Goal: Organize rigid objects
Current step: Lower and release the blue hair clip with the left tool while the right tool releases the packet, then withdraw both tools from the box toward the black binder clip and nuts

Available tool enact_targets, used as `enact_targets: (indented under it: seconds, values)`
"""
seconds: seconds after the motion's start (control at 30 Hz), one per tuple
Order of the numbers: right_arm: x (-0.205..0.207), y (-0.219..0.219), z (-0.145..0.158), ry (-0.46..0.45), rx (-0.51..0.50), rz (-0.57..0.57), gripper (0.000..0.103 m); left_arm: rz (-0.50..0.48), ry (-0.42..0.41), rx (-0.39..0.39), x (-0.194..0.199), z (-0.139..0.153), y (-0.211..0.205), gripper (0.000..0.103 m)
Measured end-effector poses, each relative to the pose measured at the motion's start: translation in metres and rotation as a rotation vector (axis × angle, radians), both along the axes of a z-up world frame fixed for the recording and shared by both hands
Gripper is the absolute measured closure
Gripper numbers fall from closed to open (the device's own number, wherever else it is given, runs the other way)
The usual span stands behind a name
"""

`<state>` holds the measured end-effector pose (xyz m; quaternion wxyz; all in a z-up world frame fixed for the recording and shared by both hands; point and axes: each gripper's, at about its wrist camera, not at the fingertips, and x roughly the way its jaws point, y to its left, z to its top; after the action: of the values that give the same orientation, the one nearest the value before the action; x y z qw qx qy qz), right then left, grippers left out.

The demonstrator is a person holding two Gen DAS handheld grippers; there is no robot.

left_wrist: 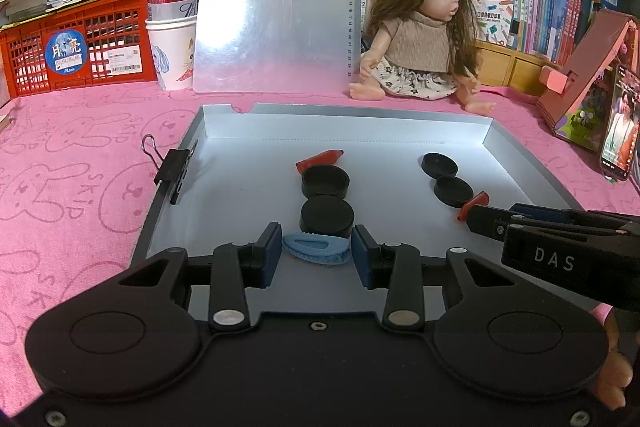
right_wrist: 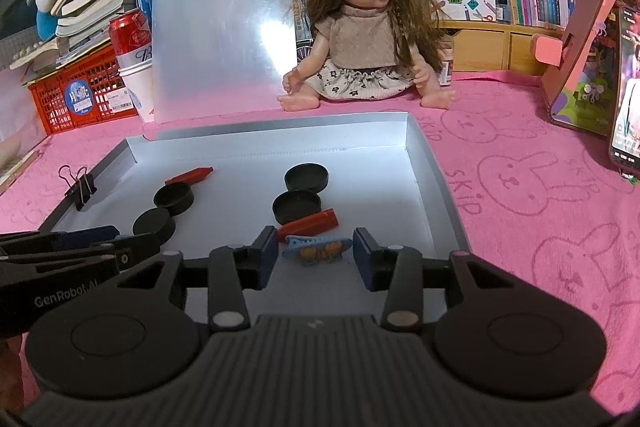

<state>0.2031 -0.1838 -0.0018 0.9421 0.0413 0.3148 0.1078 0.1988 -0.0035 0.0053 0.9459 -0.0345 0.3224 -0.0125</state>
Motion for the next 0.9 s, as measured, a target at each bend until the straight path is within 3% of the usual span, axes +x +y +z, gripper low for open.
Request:
enact_targets:
  seconds: [0.1, 0.17, 0.43, 0.9]
  values:
    - [0.0, -0.001, 0.0, 0.001, 0.007, 0.001, 0.039, 0.001, -0.001, -0.002, -0.001, 0.0, 0.0, 0.062]
    - [-0.001, -0.002, 0.001, 0.004, 0.018, 0.008, 0.036, 0.005, -0.003, -0.007, -0.002, 0.001, 0.001, 0.054]
    - [-0.011, 0.001, 0.009, -0.035, 0.005, 0.025, 0.019, 0.0, -0.027, -0.003, -0.013, 0.009, 0.003, 0.046]
    - [-0.035, -0.016, 0.026, -0.08, 0.005, 0.019, 0.013, -0.032, -0.08, 0.01, -0.047, 0.031, 0.002, 0.03]
